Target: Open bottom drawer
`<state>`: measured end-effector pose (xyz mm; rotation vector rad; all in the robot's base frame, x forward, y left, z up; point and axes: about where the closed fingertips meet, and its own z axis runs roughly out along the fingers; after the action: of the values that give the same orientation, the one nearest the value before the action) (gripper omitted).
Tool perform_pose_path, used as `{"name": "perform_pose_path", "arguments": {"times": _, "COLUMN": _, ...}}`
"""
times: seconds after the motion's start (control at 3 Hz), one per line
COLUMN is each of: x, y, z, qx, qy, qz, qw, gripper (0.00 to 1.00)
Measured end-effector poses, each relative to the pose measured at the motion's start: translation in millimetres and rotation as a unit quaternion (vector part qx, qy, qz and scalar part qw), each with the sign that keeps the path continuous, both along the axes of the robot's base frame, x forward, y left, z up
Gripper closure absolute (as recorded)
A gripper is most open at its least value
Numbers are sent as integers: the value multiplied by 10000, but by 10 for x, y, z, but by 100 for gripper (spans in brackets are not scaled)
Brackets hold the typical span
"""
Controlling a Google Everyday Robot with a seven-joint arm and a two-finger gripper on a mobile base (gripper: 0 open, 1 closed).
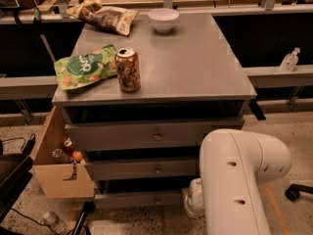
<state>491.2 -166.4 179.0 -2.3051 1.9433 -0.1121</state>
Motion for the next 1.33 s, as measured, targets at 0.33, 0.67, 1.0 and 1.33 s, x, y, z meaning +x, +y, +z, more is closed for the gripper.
{"name": "perform_pose_path", "arguments": {"times": 0.33, "x": 0, "y": 0, "z": 1, "qx": 0, "qy": 0, "qz": 0, "qw": 10000, "gripper": 36}}
{"name": "perform_pose_path", "arguments": {"times": 0.67, "x": -1, "y": 0, "z": 0, "qx": 0, "qy": 1, "qz": 0, "qw": 10000, "gripper": 12}}
{"name": "perform_pose_path", "arguments": {"times": 1.0, "x": -1, "y": 0, "z": 0, "qx": 0, "qy": 1, "qz": 0, "qw": 10000, "gripper": 0}}
{"name": "perform_pose_path", "arguments": {"times": 1.33, "x": -10, "y": 3, "z": -9, "qx": 1, "qy": 10, "qz": 2, "qw": 10000, "gripper": 18}}
